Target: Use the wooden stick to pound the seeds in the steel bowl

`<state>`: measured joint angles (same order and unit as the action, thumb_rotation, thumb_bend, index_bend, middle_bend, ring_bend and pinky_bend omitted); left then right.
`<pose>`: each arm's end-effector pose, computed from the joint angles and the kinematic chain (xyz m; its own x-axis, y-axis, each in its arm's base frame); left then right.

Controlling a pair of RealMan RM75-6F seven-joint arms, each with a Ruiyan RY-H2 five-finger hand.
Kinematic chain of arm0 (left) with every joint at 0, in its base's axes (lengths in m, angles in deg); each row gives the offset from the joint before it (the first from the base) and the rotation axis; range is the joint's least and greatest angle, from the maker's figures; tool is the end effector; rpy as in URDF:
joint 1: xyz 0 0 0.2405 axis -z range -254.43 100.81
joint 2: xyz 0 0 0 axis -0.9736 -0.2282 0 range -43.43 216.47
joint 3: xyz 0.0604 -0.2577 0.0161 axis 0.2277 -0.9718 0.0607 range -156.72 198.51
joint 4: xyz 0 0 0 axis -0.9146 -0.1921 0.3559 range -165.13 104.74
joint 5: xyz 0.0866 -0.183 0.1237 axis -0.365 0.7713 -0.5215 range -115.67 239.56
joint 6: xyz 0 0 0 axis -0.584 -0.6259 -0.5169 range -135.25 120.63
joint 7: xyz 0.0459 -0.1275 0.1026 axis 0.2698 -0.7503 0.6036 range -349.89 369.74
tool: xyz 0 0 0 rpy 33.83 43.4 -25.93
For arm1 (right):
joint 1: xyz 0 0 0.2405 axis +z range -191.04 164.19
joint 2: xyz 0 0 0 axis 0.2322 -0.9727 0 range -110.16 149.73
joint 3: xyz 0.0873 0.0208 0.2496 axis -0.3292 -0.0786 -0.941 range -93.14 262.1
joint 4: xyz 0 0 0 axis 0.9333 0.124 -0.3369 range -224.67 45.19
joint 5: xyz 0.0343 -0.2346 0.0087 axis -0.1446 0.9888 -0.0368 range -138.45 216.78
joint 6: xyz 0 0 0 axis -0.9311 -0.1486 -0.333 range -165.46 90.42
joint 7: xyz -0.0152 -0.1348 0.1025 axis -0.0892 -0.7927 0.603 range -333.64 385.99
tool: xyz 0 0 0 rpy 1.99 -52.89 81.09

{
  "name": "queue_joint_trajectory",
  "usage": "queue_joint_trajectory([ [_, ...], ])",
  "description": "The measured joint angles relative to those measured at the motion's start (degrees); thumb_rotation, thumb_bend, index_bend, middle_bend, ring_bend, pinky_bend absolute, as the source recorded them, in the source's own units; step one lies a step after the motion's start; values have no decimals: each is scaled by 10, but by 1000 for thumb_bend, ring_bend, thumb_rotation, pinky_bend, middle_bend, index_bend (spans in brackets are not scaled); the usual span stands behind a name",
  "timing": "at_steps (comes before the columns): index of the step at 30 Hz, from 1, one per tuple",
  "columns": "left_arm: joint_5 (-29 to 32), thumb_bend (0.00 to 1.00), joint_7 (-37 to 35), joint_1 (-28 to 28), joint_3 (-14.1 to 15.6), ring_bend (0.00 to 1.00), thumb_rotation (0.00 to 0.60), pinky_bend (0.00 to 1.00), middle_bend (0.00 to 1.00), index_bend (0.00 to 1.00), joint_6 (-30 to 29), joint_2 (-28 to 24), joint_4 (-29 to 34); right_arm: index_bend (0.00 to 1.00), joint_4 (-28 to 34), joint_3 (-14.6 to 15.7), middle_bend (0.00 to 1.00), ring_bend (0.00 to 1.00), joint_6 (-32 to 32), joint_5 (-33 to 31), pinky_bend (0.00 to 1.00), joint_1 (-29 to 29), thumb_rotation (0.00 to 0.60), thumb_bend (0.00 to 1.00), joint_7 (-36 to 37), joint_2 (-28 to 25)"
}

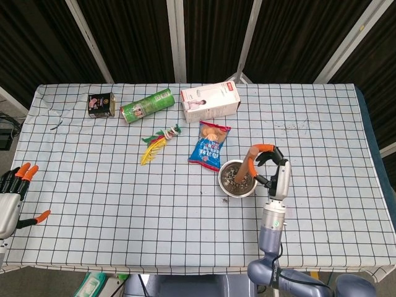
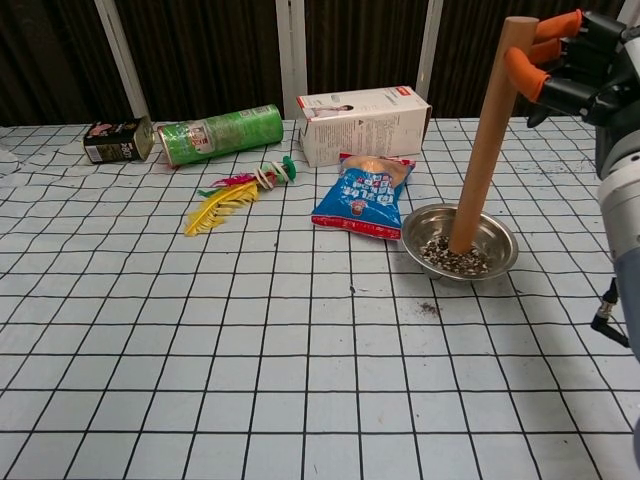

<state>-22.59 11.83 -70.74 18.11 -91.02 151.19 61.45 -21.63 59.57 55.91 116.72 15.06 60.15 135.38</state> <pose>-0.3325 0.2168 0.1338 0.4259 0.0188 0.9046 0.9047 -0.0039 -0.4259 -0.1516 -0.3478 -0.0236 -0.7225 0.2459 0.6461 -0.6894 -0.3255 -0.6471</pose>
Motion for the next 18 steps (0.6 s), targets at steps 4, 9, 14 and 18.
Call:
queue_joint_trajectory([
  [4,0,198,-1,0,0,0,600,0,0,22,0,0,-1,738,-16,1,647,596,-1,-1,660,0,600,871,6,12],
  [9,1,197,2,0,0,0,600,0,0,22,0,0,1,738,-37,4,648,596,-1,-1,660,-2,600,871,17,24],
  [14,1,198,3,0,-1,0,600,0,0,22,-1,1,0,738,-57,9,648,596,-1,2,660,-4,600,871,27,36],
  [18,2,197,4,0,-1,0,600,0,0,22,-1,2,0,739,-62,4,647,596,0,7,660,0,600,871,30,38],
])
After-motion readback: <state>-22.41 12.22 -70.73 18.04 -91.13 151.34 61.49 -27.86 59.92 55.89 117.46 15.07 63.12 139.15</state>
